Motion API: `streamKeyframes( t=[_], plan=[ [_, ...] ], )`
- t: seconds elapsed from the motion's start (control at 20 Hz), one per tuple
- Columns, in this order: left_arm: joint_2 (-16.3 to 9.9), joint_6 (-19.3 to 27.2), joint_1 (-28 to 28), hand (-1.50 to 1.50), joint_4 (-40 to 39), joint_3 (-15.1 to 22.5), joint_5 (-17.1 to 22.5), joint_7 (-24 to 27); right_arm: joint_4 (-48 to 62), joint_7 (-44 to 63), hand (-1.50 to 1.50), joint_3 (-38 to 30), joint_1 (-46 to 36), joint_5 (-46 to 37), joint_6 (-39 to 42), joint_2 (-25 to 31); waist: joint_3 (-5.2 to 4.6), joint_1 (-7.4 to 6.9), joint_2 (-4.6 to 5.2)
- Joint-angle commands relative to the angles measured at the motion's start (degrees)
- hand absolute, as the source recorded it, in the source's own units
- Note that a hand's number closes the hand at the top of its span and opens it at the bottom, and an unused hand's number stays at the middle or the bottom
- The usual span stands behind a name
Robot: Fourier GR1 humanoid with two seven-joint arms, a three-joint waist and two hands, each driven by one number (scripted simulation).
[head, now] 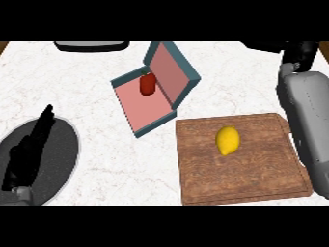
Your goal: Pick the bell pepper from the cutting board and place it in the cardboard box
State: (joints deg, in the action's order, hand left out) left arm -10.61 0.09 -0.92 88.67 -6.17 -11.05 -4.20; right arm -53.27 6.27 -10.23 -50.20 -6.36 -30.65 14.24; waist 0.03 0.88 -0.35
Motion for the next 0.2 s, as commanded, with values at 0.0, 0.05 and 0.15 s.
streamKeyframes(
  t=[0.0, 0.05, 0.15],
  plan=[
    [2.24, 2.41, -0.63, 0.0, -0.42, 1.52, -2.18, 0.48, -7.06, -0.29, -1.5, -3.06, 7.72, 4.35, 8.53, 7.47, -0.01, 0.2, 0.07],
    [0.33, -0.03, -0.95, 0.0, 3.01, 0.67, -0.42, -1.86, -11.01, -0.34, -1.5, -3.42, 10.49, 5.14, 9.14, 8.11, 0.0, 0.17, -0.07],
    [0.45, -0.17, -1.64, 0.0, 2.8, 0.58, -0.46, -0.56, -8.91, -1.43, -1.5, -4.96, 10.51, 6.79, 13.65, 11.04, -0.01, -0.7, 0.24]
  ],
)
